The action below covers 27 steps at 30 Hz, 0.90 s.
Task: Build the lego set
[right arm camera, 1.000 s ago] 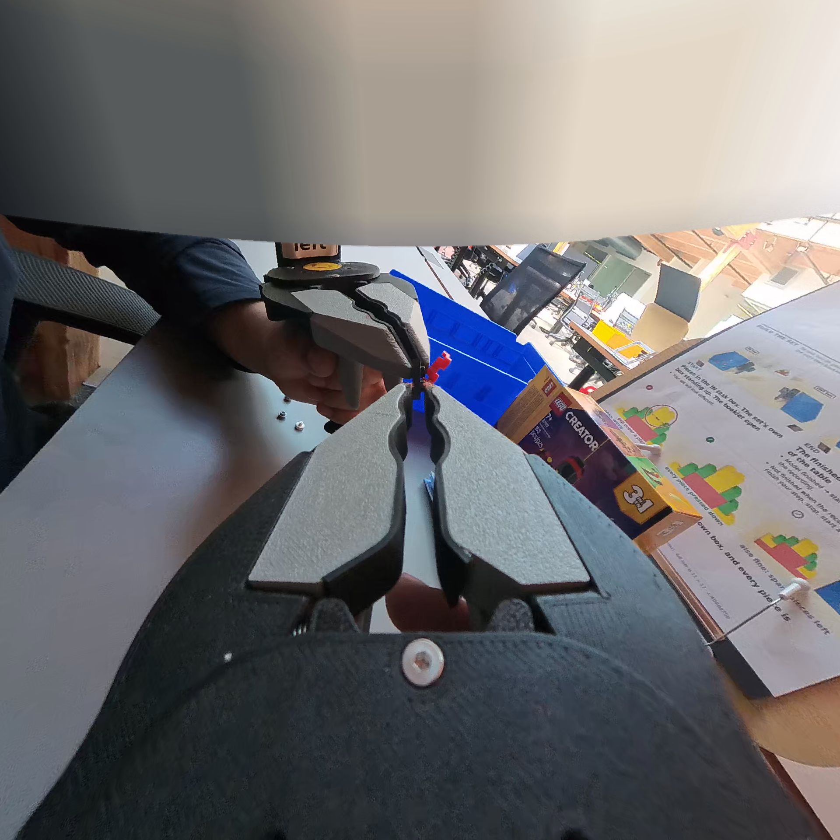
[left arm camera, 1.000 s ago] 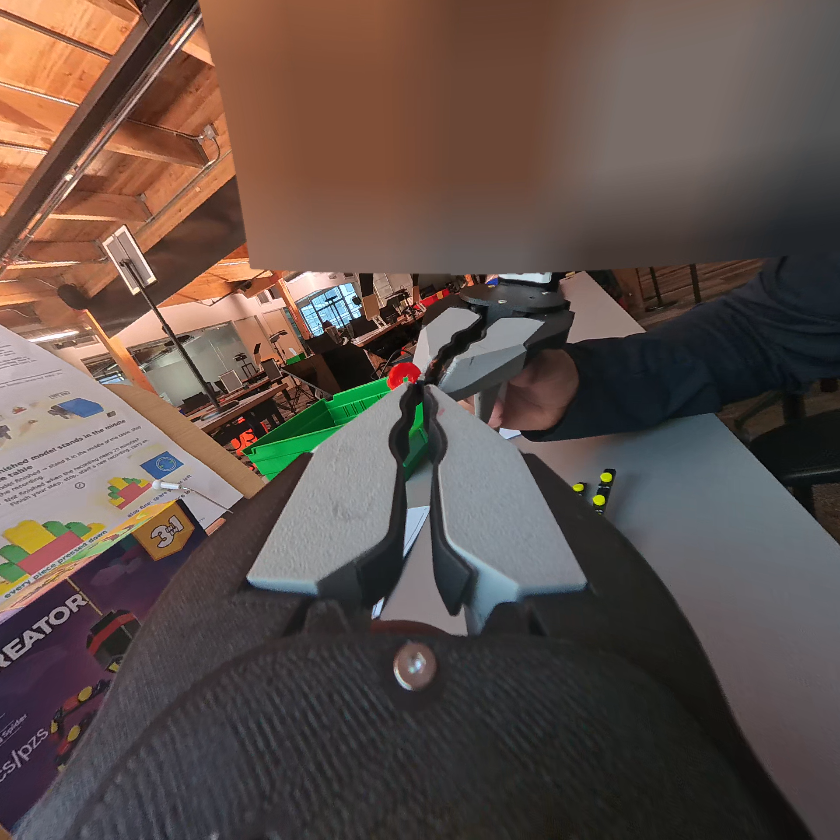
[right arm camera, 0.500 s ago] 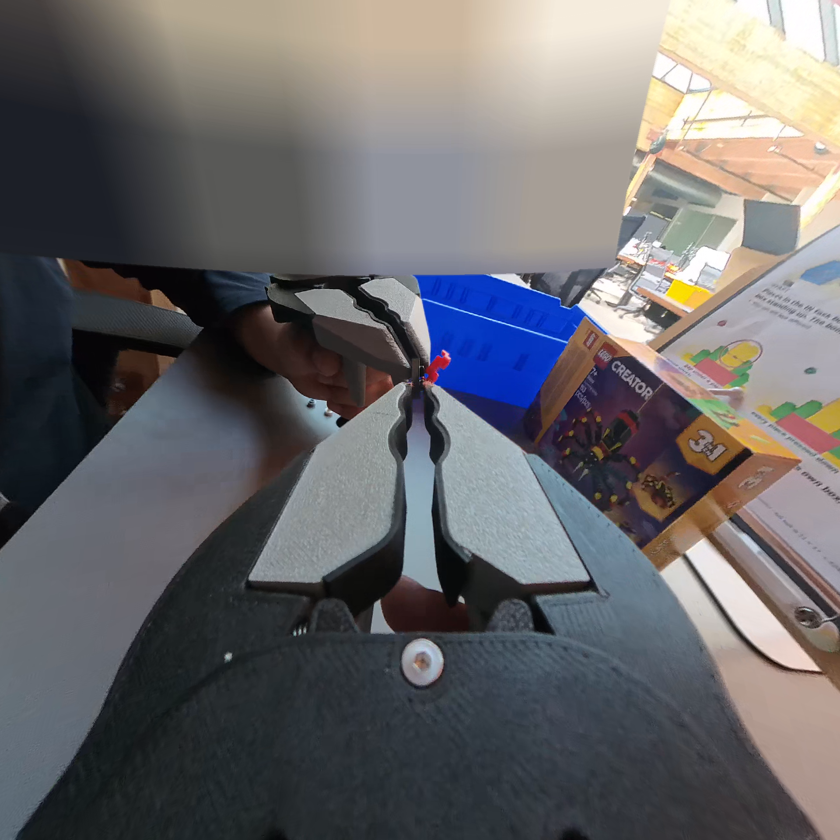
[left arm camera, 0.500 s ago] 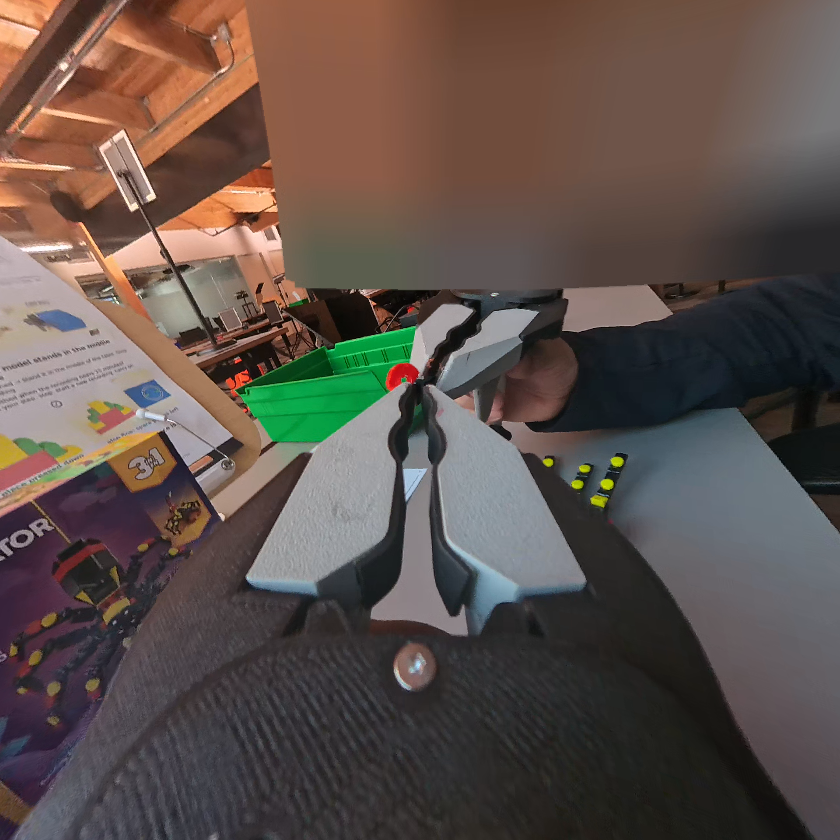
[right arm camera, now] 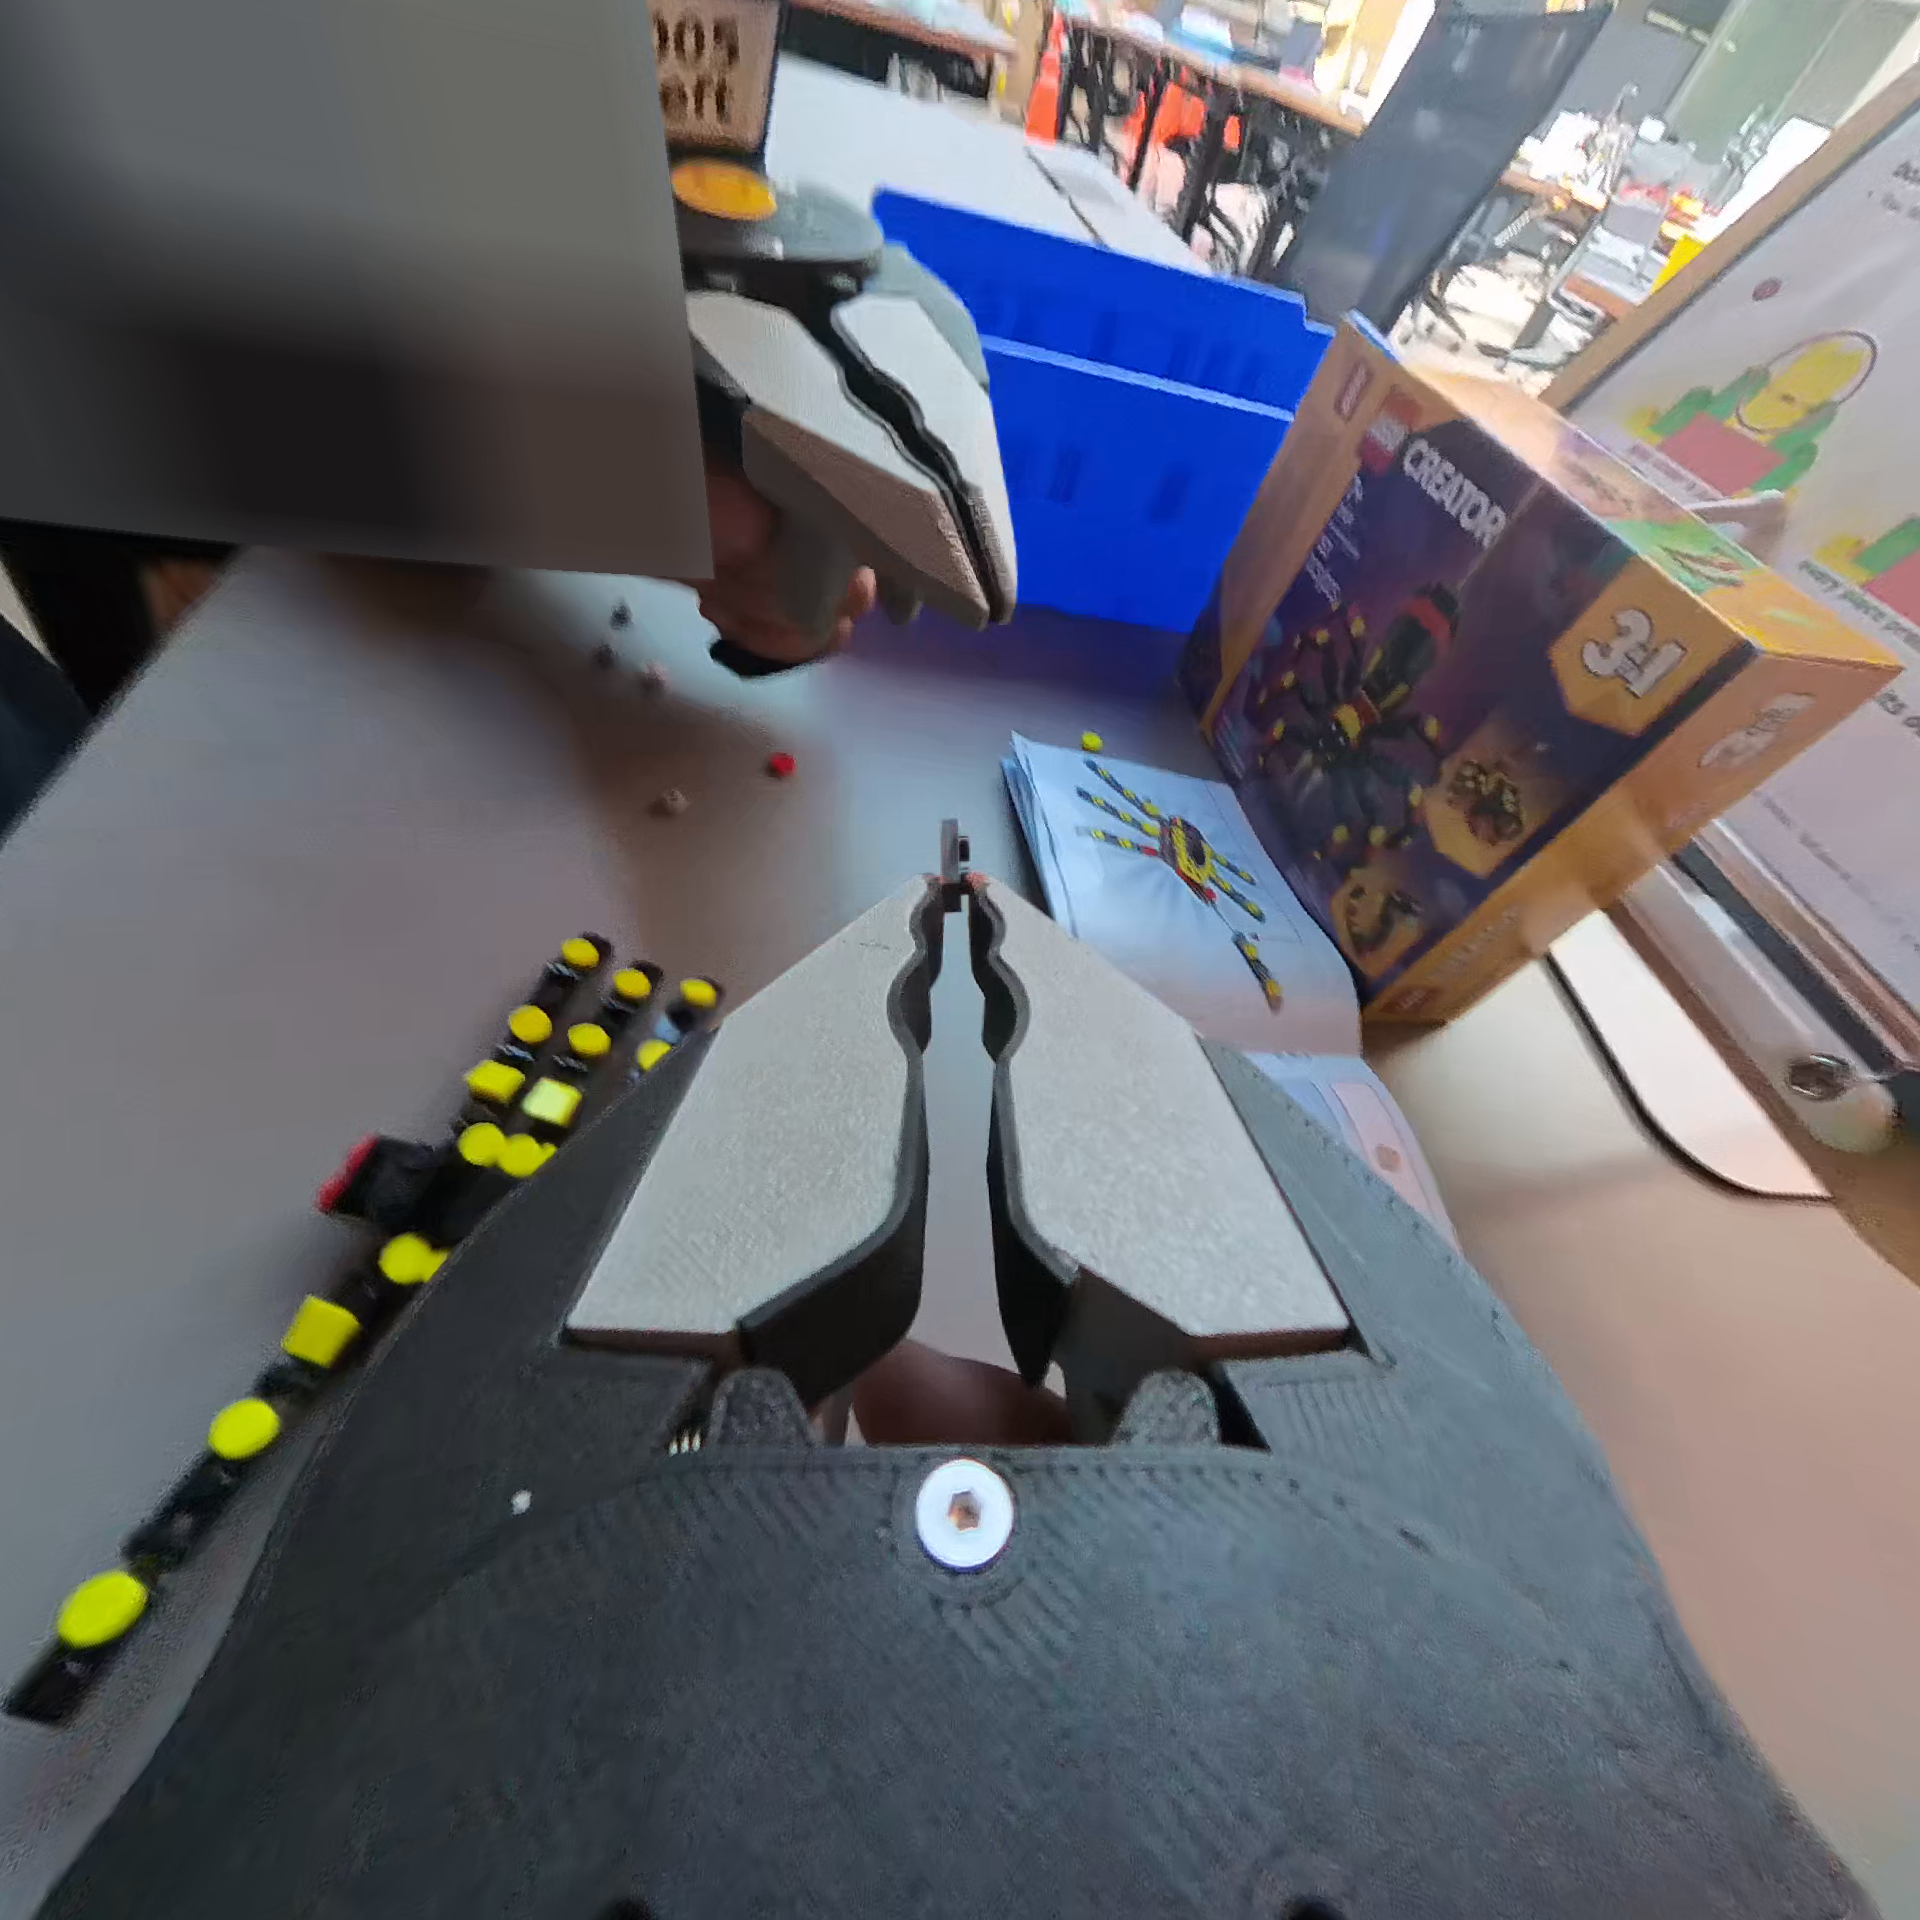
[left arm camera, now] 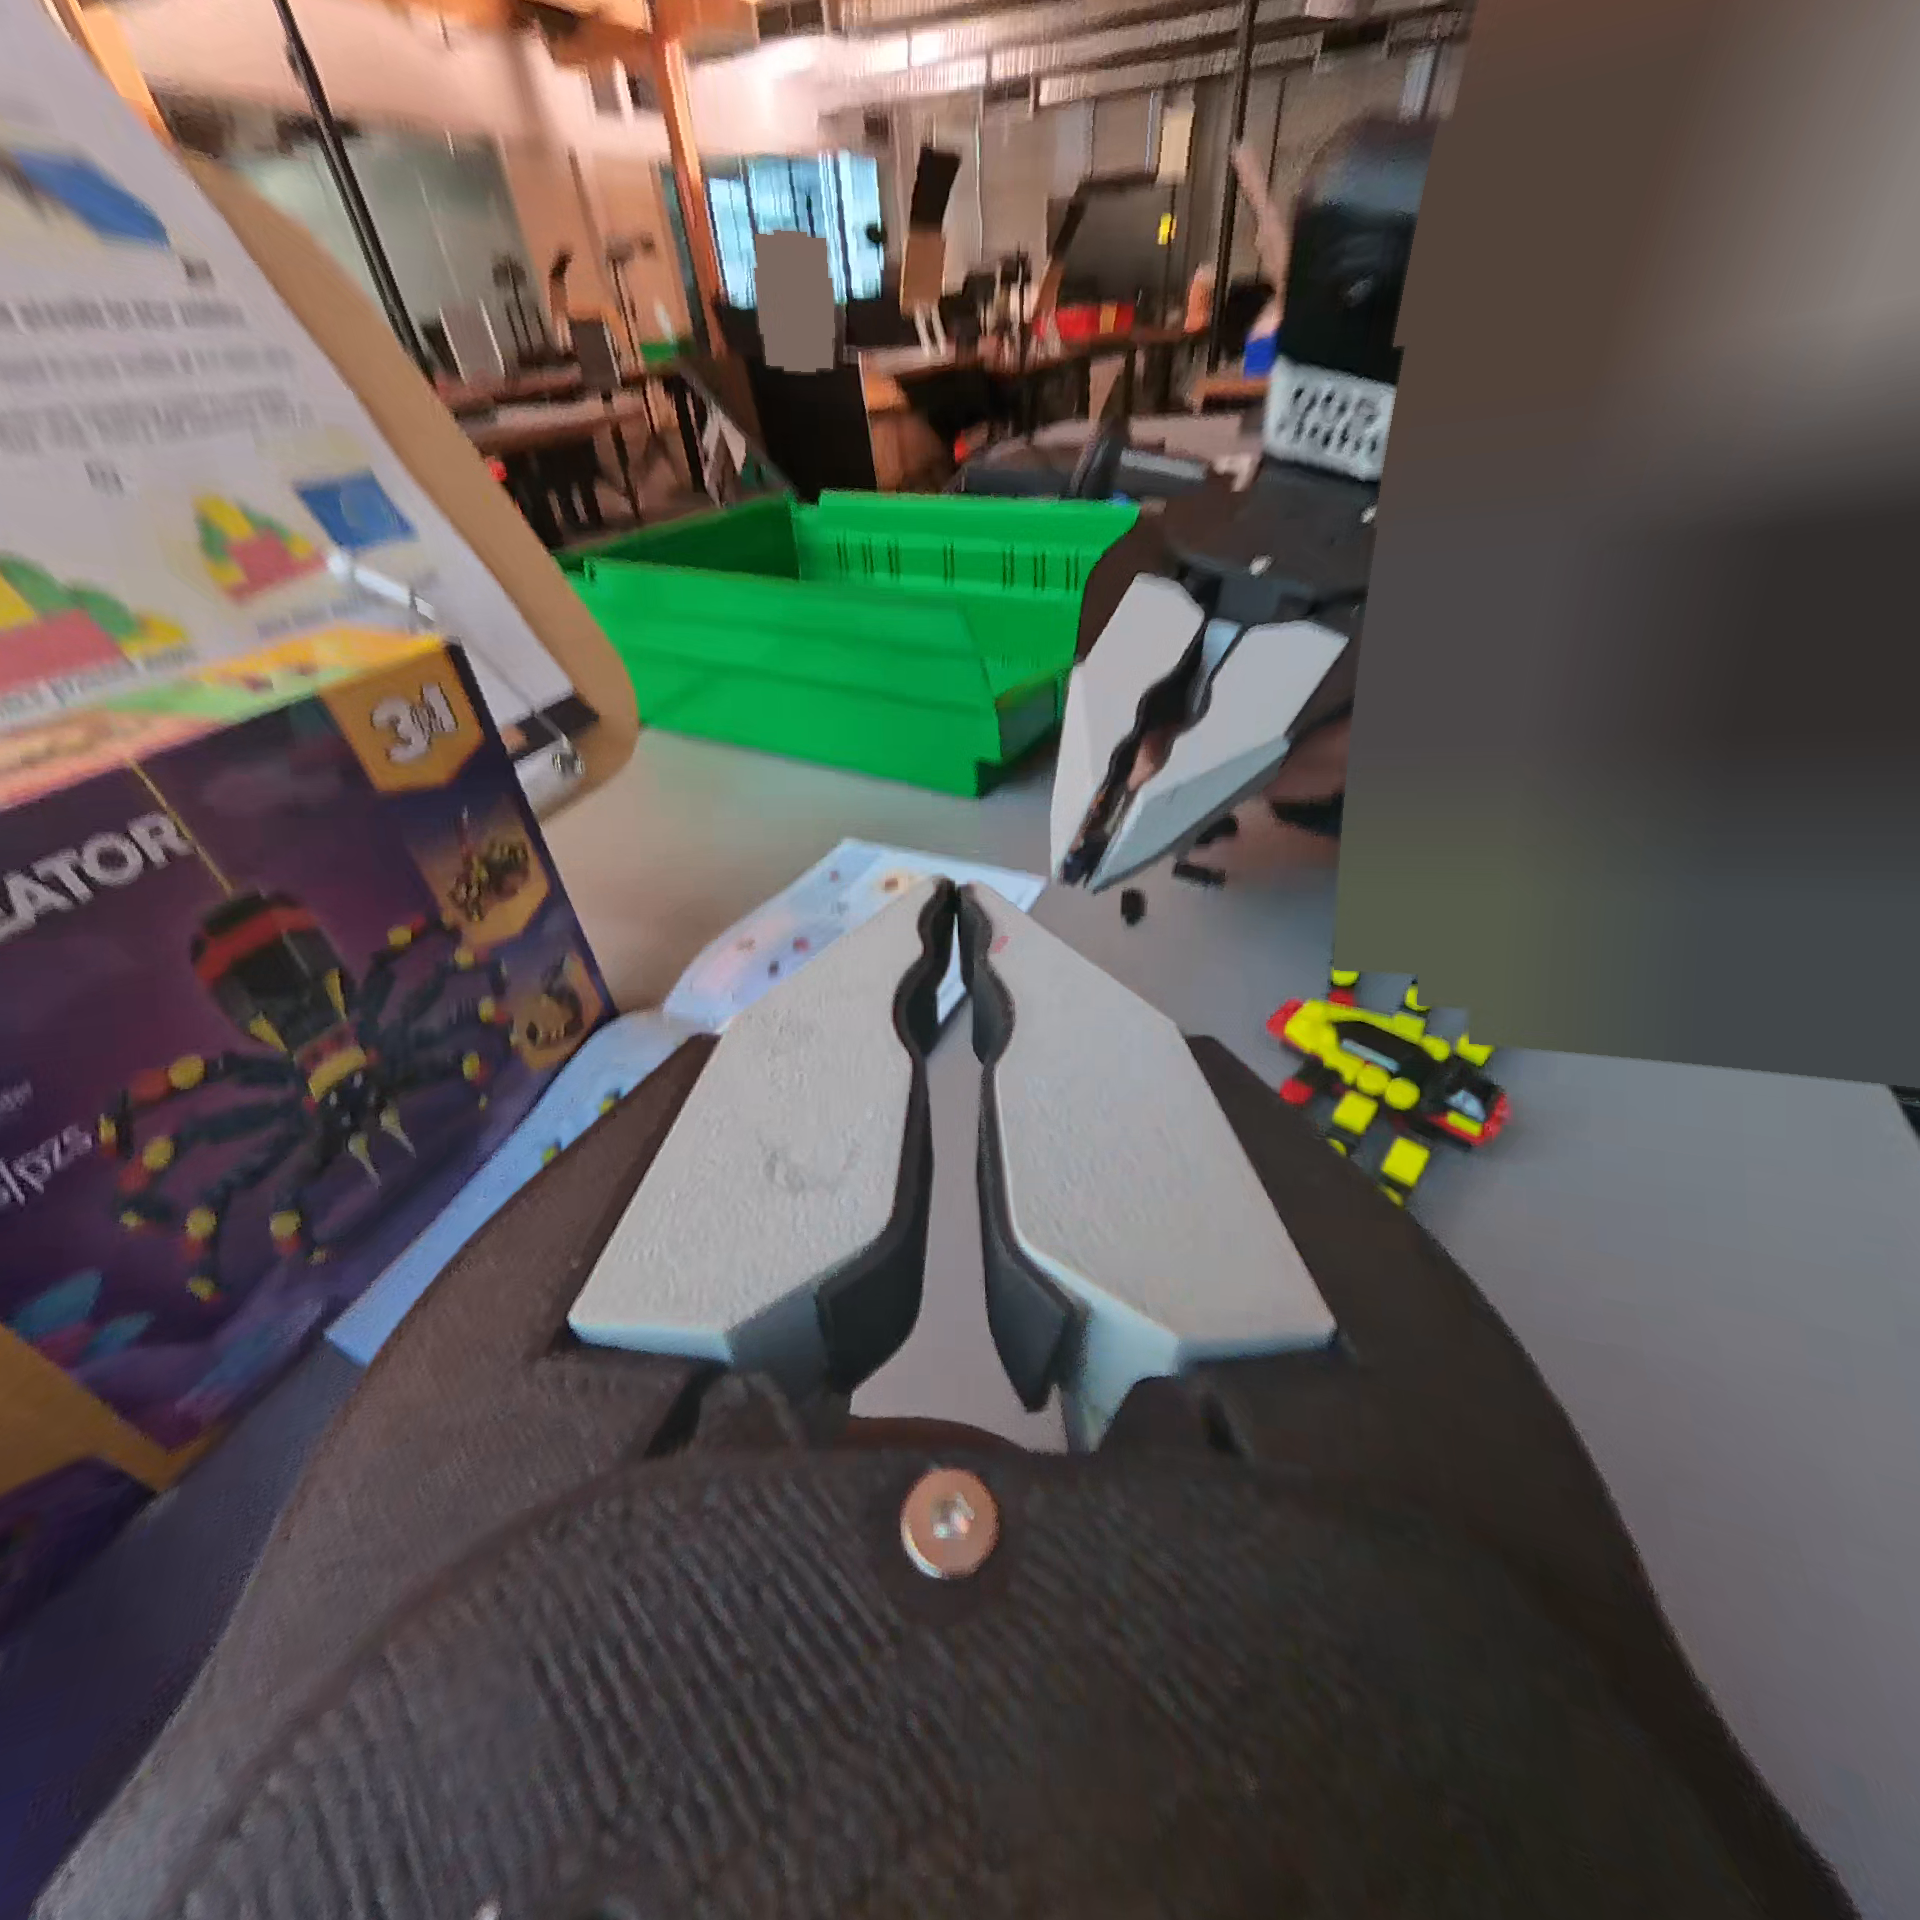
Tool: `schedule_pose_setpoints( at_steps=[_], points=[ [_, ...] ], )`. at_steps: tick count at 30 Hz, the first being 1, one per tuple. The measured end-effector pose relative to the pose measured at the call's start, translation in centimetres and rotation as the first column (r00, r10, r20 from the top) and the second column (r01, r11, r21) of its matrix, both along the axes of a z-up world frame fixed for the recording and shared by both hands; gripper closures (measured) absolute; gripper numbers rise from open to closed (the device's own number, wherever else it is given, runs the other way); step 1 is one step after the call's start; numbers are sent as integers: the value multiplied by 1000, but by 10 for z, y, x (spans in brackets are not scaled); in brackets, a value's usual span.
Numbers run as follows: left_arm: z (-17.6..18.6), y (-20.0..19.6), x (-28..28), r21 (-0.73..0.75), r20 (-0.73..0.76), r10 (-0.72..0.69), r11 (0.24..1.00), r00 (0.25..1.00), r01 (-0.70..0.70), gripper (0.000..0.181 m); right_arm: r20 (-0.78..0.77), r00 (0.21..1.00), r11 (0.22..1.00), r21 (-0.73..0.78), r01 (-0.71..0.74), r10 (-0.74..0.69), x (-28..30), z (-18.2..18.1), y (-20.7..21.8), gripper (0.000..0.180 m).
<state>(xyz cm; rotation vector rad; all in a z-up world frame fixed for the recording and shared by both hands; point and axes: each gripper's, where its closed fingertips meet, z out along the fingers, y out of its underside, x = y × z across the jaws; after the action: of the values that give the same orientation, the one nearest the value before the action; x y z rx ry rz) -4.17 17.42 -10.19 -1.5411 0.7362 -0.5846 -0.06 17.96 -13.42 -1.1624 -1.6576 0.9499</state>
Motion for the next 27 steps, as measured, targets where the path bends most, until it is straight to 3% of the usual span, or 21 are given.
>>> schedule_pose_setpoints(
  at_steps=[4,10,17,23,27],
  points=[
    [-29,8,-2,-105,-116,22,994,993,-35,179,135,989,984,175,42,-66,11,-24,16,178],
    [-55,-5,19,-204,-197,-91,978,976,50,158,93,996,992,120,-30,18,1,-24,-5,178],
    [-56,-28,41,-337,-73,-261,915,962,223,154,-5,998,940,338,-54,59,-12,-9,-28,178],
    [-45,-32,43,-365,54,-298,883,953,296,165,15,999,852,521,-45,43,-17,-11,-37,178],
    [-48,-35,44,-360,28,-322,880,946,310,173,16,999,817,575,-41,39,-17,-10,-37,178]
  ],
)
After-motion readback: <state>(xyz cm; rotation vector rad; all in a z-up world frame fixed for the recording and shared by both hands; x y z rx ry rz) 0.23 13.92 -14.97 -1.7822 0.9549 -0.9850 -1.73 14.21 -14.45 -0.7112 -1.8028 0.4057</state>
